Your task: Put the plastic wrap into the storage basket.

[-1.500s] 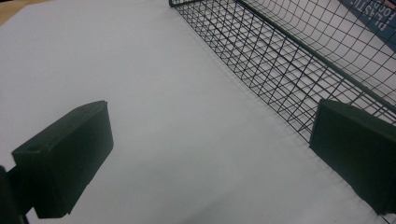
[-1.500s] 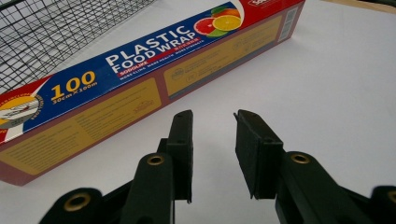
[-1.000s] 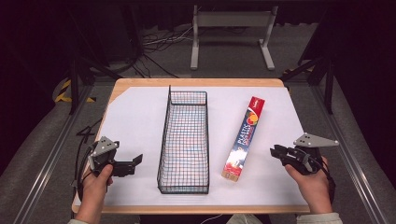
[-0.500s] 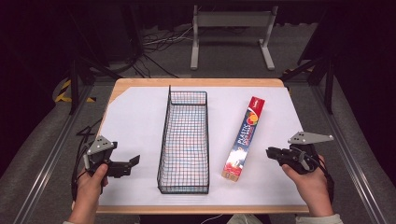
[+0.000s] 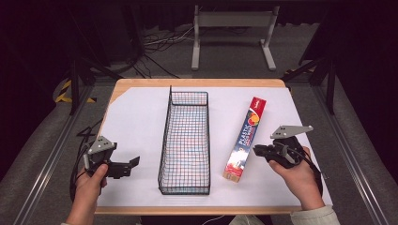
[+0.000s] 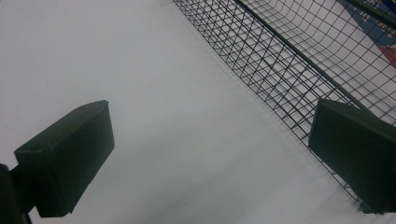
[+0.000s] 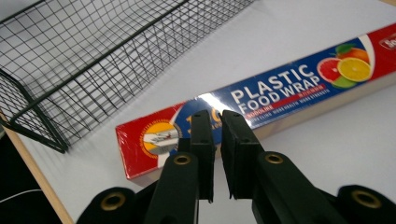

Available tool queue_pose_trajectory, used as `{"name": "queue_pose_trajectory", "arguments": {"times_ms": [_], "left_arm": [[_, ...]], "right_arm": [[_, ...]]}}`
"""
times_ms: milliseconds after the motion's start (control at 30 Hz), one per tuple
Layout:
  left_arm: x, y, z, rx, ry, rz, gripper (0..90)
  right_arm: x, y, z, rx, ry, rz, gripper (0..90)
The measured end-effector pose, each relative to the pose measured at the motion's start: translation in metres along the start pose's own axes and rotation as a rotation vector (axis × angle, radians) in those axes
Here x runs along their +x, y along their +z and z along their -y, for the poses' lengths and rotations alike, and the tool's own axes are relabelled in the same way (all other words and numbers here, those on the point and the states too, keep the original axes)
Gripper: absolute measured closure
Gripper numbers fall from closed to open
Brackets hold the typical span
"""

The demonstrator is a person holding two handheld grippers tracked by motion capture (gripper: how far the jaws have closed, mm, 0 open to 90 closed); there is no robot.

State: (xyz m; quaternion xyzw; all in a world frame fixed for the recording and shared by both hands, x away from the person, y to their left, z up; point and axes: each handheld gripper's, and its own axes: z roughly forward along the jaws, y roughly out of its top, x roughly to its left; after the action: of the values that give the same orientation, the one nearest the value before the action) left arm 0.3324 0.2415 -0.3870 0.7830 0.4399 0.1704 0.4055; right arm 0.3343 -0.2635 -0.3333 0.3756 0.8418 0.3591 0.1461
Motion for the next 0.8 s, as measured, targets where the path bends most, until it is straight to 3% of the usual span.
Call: {"name": "queue_pose_trajectory", "arguments": {"times_ms": [133, 800], "left_arm": [[0.002, 0.000, 0.001, 0.005, -0.001, -0.012, 0.8], [0.008, -0.001, 0.002, 0.008, -0.019, -0.024, 0.8]], "right_arm": [[0.000, 0.013, -0.012, 0.039, 0.015, -0.047, 83.5], [0.010, 0.049, -0.040, 0.158, -0.026, -0.099, 90.0]]}}
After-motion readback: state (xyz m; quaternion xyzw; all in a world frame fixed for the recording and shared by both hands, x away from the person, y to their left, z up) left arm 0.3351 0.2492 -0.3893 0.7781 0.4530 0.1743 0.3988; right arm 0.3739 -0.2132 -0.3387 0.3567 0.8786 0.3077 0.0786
